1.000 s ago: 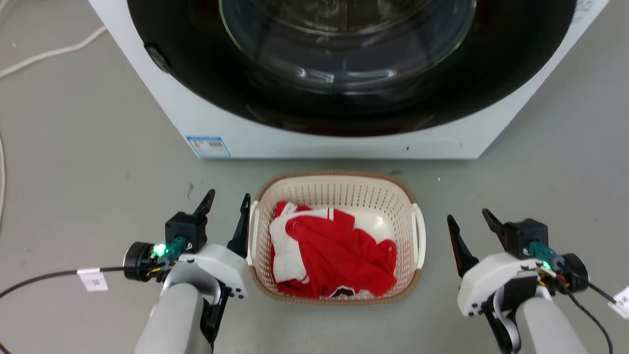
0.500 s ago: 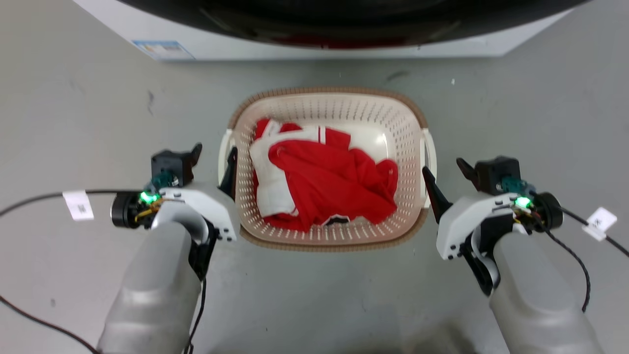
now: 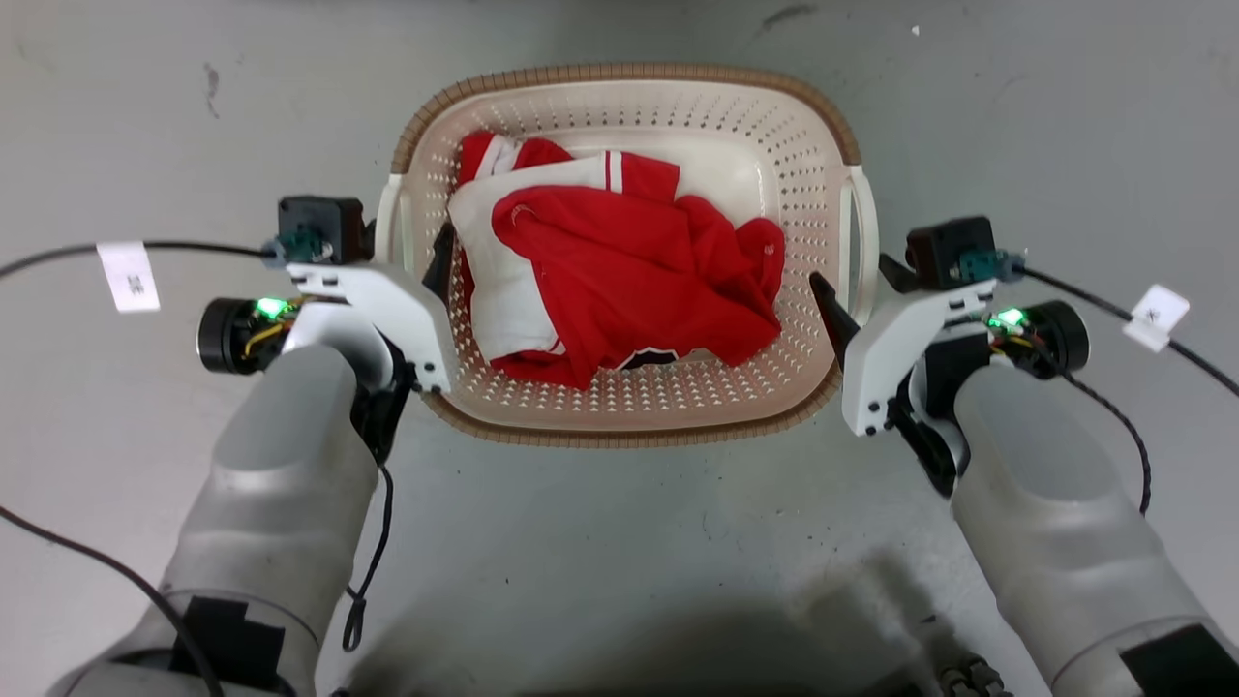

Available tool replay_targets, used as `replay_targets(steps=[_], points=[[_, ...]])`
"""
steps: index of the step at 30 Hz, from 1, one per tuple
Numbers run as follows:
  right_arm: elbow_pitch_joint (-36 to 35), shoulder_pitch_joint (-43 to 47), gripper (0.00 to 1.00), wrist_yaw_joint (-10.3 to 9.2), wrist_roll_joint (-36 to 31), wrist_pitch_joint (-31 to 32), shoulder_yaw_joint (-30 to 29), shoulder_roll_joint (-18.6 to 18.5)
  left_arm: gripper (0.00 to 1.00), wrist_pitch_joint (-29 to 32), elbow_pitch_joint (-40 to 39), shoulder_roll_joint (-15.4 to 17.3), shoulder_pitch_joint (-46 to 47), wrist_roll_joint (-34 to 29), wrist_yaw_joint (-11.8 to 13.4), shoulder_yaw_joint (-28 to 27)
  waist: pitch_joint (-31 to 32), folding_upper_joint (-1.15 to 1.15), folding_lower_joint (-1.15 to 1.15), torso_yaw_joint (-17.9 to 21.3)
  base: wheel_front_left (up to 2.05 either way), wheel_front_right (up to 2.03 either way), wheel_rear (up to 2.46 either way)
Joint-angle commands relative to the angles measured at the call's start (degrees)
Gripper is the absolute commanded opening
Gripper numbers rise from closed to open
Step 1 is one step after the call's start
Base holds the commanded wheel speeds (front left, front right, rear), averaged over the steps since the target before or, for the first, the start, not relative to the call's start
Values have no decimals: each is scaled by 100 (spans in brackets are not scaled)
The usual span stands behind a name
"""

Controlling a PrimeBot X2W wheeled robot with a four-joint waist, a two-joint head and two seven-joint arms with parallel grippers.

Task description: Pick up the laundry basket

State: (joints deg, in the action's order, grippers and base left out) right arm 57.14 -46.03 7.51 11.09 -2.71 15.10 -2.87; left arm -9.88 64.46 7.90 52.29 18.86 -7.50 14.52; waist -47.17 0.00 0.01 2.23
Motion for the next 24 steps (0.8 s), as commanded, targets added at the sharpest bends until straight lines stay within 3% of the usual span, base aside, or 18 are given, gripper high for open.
replay_targets(steps=[1, 12, 13, 14, 15, 16, 24], points=[[115, -180, 100, -4, 76, -7, 62, -1, 100, 62, 70, 43, 153, 85, 4, 58, -107, 0, -1, 4, 0, 0, 0], [883, -959, 100, -4, 577, 20, 625, -2, 100, 571, 380, 181, 583, 796, 3, 635, -409, 0, -1, -34, 0, 0, 0], [907, -997, 64, -4, 643, 3, 653, -2, 100, 574, 372, 190, 586, 851, 3, 681, -417, 0, -1, -39, 0, 0, 0], [946, -1020, 29, -4, 702, 29, 687, -2, 66, 562, 348, 194, 588, 880, 3, 752, -422, 0, -1, -46, 0, 0, 0], [987, -1023, 0, -4, 758, 77, 744, -2, 9, 550, 327, 188, 580, 942, 3, 809, -425, 0, -1, -55, 0, 0, 0], [1005, -1027, 0, -4, 820, 81, 794, -2, 0, 579, 315, 172, 559, 991, 3, 874, -424, 0, -1, -63, 0, 0, 0], [1090, -908, 0, 15, 1269, 137, 1325, 28, 0, 795, 172, 202, 422, 1552, 2, 1474, -310, 0, -1, -100, 0, 0, 0]])
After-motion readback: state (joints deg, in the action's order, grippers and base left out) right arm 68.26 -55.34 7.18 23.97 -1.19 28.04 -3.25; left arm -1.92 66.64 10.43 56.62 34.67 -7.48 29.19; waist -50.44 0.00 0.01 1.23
